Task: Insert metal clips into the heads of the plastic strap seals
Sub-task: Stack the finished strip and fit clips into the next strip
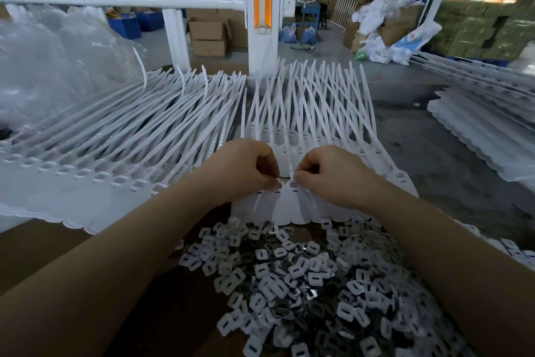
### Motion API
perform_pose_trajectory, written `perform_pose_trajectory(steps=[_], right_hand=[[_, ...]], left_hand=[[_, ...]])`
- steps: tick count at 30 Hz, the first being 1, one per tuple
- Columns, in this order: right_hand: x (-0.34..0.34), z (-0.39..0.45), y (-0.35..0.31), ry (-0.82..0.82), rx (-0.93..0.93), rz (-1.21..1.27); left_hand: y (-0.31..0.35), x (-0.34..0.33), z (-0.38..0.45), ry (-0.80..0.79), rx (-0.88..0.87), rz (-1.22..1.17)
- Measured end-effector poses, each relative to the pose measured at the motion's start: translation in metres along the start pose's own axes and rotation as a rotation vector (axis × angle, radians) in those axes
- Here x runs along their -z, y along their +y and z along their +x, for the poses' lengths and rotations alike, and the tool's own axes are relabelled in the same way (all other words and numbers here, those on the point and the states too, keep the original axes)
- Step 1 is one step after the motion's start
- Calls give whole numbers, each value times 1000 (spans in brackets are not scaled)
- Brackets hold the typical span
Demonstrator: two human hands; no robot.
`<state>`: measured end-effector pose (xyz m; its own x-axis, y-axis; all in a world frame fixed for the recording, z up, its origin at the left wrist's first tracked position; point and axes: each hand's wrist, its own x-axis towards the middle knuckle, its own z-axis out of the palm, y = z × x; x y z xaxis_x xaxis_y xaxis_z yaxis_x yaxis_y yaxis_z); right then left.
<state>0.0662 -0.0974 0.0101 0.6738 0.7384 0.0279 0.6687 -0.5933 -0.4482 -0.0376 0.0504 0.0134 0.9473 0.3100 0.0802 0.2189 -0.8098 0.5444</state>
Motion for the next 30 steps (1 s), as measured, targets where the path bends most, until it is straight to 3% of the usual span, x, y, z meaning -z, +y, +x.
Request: perform_pose_trajectory(steps=[8, 13, 21, 30], right_hand=[[0, -2, -5, -3, -69, -33], [-1, -1, -2, -22, -124, 102], [-1, -2, -4, -12, -80, 34], [9, -2, 5, -43, -54, 253]], left_hand=[[-1, 0, 1, -16, -22, 36], [-2, 0, 1, -27, -39, 51], [-5, -1, 2, -14, -78, 69], [-6, 7, -1, -104, -299, 244]])
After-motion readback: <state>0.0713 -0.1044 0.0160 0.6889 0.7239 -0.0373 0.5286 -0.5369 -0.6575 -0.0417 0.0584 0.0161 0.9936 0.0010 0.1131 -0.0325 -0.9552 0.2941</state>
